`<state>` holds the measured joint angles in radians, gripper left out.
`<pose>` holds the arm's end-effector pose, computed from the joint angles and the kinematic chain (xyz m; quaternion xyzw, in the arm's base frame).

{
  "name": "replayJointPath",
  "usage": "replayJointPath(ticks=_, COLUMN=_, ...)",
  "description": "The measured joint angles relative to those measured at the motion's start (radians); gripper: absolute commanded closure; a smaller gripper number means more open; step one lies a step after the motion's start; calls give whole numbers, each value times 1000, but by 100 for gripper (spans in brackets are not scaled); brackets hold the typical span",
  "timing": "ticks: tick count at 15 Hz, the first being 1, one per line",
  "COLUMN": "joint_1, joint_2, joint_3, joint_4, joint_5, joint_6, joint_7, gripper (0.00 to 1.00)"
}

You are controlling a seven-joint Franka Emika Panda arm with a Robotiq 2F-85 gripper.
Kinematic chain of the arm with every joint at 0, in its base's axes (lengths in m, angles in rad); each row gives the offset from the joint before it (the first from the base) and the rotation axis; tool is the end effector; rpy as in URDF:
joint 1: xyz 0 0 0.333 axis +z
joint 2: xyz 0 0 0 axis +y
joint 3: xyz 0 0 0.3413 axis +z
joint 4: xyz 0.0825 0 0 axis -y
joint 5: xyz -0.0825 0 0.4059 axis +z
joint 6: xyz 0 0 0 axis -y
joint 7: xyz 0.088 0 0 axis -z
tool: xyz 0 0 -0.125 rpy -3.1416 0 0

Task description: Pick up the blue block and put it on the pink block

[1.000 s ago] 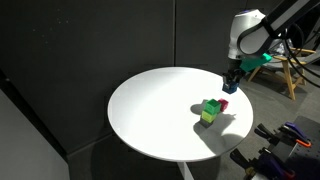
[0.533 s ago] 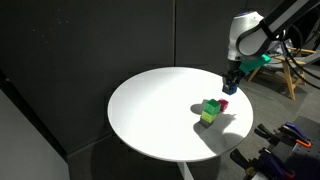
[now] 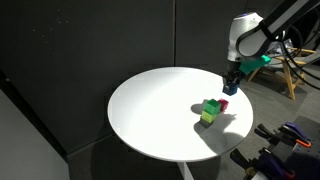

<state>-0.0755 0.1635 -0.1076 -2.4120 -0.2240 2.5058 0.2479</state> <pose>0.4948 -0.0935 0.2277 0.9893 -0.1218 -0.0326 0.0730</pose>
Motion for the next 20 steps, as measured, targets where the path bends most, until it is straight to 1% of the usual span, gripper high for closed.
replayJointPath(ticks=3, joint_1=0, joint_2=13, joint_3=-2, joint_4=0, joint_5=0, joint_6=22, joint_7=0, gripper=68)
replayJointPath(ticks=11, joint_1=6, joint_2=81, joint_3=-22, joint_4=3, joint_5=-1, joint_6=130, joint_7=0, gripper=68)
replayJointPath(ticks=20, joint_1=29, joint_2=161, joint_3=-54, joint_4=37, joint_5=-1, joint_6=165, joint_7=0, gripper=68)
